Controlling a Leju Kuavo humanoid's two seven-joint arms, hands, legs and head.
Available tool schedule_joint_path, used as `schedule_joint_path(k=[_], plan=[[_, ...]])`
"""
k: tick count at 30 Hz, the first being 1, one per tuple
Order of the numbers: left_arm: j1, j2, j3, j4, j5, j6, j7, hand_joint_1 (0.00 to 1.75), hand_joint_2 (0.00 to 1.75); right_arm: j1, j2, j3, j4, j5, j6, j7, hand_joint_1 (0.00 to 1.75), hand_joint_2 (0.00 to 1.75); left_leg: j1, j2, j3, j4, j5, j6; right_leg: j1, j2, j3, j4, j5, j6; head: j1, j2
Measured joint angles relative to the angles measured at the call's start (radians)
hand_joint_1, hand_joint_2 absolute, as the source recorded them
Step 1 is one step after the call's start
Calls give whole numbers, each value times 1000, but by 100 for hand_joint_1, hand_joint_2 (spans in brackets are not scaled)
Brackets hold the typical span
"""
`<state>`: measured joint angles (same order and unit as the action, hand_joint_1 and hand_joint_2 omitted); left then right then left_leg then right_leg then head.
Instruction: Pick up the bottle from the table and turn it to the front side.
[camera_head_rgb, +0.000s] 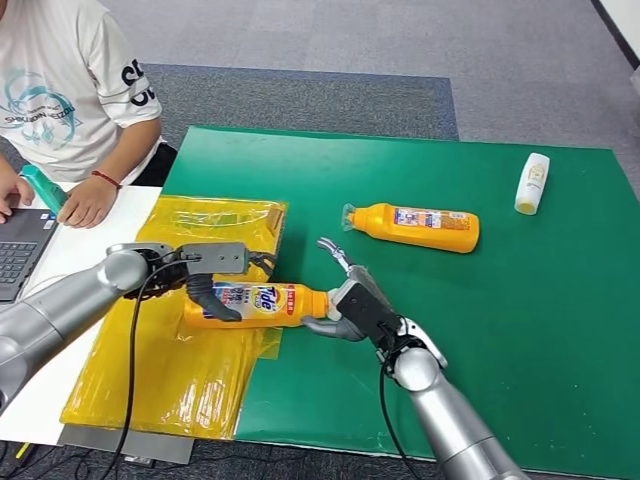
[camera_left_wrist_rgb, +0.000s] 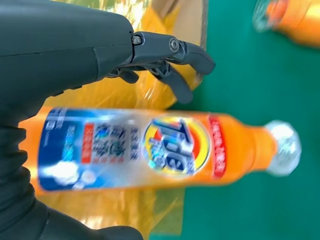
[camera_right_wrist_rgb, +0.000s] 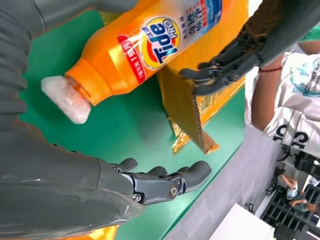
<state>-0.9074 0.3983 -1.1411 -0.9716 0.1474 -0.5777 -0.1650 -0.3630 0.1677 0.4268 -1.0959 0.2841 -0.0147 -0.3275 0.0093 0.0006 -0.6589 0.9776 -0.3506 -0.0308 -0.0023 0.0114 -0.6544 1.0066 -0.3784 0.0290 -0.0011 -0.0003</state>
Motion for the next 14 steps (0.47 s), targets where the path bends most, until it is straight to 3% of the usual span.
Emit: schedule_joint_path(k=[2, 5, 7, 9, 12, 13, 14], plan=[[55, -6, 45, -43, -75, 128, -70, 0, 175, 10, -7, -1, -8, -9, -8, -4, 0, 175, 0, 0, 0, 0, 0, 0, -1, 0, 0, 0, 0, 0, 0, 0], [224, -48, 192, -178, -237, 361, -212, 0, 175, 54, -26, -17, -55, -57, 15, -28, 0, 175, -2, 0, 0, 0, -2, 2, -2, 0, 0, -1, -2, 2, 0, 0], [363, -90, 306, -295, -293, 425, -269, 0, 175, 95, -42, -39, -103, -89, 45, -45, 0, 175, -3, 0, 0, 0, -4, 3, -3, 0, 0, -1, -3, 3, 0, 0], [493, -128, 416, -407, -293, 426, -292, 0, 175, 141, -57, -66, -157, -104, 70, -55, 0, 175, -3, 2, 0, 0, -6, 3, -4, 2, 0, -2, -4, 3, 0, 0], [653, -175, 581, -528, -293, 405, -306, 0, 44, 206, -74, -112, -233, -109, 100, -61, 0, 175, -3, 3, 1, 0, -9, 3, -4, 4, 0, -3, -5, 4, 0, 0], [696, -190, 632, -556, -300, 404, -306, 0, 44, 223, -77, -125, -256, -111, 105, -62, 0, 175, -3, 3, 1, 0, -9, 3, -4, 4, 0, -3, -6, 4, 0, 0], [717, -197, 656, -569, -304, 404, -305, 0, 58, 232, -78, -132, -267, -112, 107, -62, 0, 175, -3, 3, 1, 0, -9, 3, -4, 4, 0, -3, -6, 5, 0, 0]])
